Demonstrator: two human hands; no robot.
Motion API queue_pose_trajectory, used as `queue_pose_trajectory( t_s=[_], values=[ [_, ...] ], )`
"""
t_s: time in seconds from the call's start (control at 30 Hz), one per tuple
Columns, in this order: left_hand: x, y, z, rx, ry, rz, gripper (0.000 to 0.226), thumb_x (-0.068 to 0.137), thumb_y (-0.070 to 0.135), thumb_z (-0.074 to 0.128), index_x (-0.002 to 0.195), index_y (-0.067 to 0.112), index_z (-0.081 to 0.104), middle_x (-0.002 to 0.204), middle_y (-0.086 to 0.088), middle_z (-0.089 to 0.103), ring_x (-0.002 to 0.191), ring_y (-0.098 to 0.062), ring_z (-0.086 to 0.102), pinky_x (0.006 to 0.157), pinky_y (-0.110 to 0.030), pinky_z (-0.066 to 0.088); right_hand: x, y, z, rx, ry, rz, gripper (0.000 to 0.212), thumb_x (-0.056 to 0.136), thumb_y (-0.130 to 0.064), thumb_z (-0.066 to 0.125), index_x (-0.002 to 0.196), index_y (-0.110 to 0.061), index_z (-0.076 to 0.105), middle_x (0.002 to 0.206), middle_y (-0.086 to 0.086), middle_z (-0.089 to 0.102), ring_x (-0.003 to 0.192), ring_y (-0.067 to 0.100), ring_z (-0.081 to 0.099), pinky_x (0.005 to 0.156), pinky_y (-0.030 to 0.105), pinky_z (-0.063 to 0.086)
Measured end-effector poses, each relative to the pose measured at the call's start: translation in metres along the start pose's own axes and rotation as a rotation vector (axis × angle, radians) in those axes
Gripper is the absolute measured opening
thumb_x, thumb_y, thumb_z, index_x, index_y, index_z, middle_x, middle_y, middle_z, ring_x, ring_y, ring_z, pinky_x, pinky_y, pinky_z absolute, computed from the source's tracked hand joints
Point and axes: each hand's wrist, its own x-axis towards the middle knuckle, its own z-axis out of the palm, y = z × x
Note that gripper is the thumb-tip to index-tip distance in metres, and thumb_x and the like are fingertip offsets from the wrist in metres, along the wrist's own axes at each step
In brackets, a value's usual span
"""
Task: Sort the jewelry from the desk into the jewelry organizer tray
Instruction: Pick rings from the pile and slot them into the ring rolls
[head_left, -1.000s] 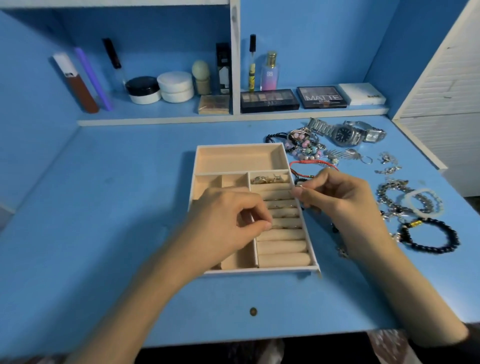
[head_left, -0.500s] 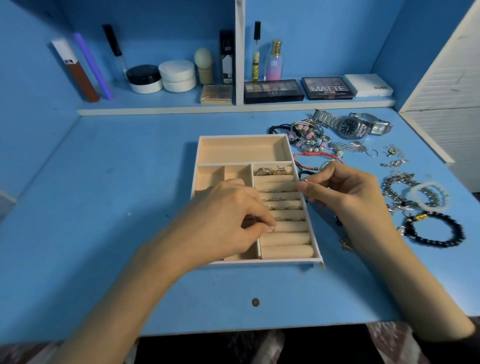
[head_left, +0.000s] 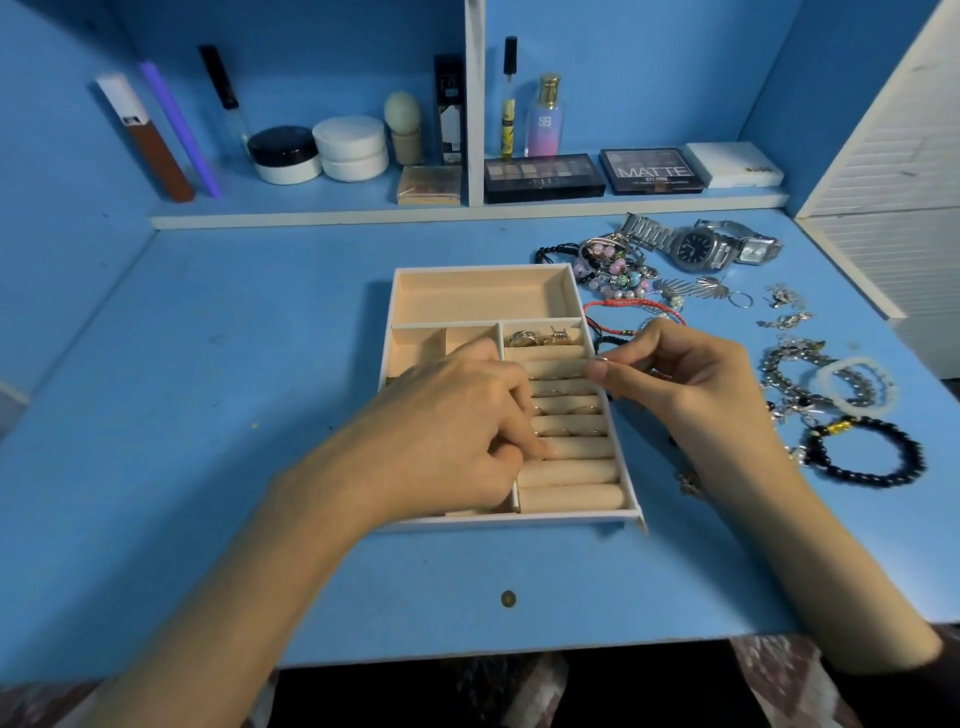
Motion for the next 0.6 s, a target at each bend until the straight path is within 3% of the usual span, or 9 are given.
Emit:
queue_pose_trajectory(
  t_s=[0.13, 0.3, 0.47, 0.6],
  values=[
    [0.013, -0.01, 0.004, -0.178, 0.202, -0.063, 0.034, 0.08, 0.006, 0.054, 0.089, 0.032, 0.073, 0.081, 0.017, 0.057, 0.082, -0.002, 0.045, 0.074, -0.021, 0.038, -0.002, -0.003, 0.0, -0.009, -0.003, -0.003, 0.018, 0.071, -0.003, 0.074, 0.061, -0.003, 0.059, 0.067, 0.02, 0.06, 0.058, 0.018, 0.047, 0.052, 0.018, 0.036],
    [0.034, -0.025, 0.016, -0.182, 0.484, -0.13, 0.034, 0.082, 0.003, 0.052, 0.095, 0.027, 0.072, 0.088, 0.009, 0.059, 0.089, -0.007, 0.046, 0.077, -0.023, 0.038, -0.015, -0.013, 0.001, -0.124, -0.153, -0.009, 0.018, 0.069, -0.004, 0.076, 0.058, -0.006, 0.062, 0.051, -0.002, 0.058, 0.044, 0.004, 0.041, 0.044, 0.011, 0.03],
    [0.036, -0.028, 0.023, -0.163, 0.524, -0.131, 0.033, 0.083, 0.001, 0.051, 0.096, 0.024, 0.071, 0.09, 0.009, 0.057, 0.093, -0.008, 0.046, 0.076, -0.015, 0.036, -0.024, -0.007, 0.0, -0.427, -0.22, -0.173, 0.023, 0.067, -0.013, 0.081, 0.055, -0.019, 0.063, 0.062, -0.006, 0.06, 0.056, 0.009, 0.052, 0.054, 0.011, 0.035],
    [0.035, -0.031, 0.024, -0.177, 0.572, -0.083, 0.033, 0.081, -0.002, 0.051, 0.093, 0.021, 0.072, 0.09, 0.004, 0.061, 0.092, -0.013, 0.05, 0.077, -0.024, 0.043, -0.025, -0.003, 0.0, -0.54, -0.225, -0.255, 0.009, 0.065, -0.023, 0.074, 0.059, -0.02, 0.068, 0.059, -0.013, 0.054, 0.056, 0.005, 0.052, 0.054, 0.008, 0.032]
  ],
)
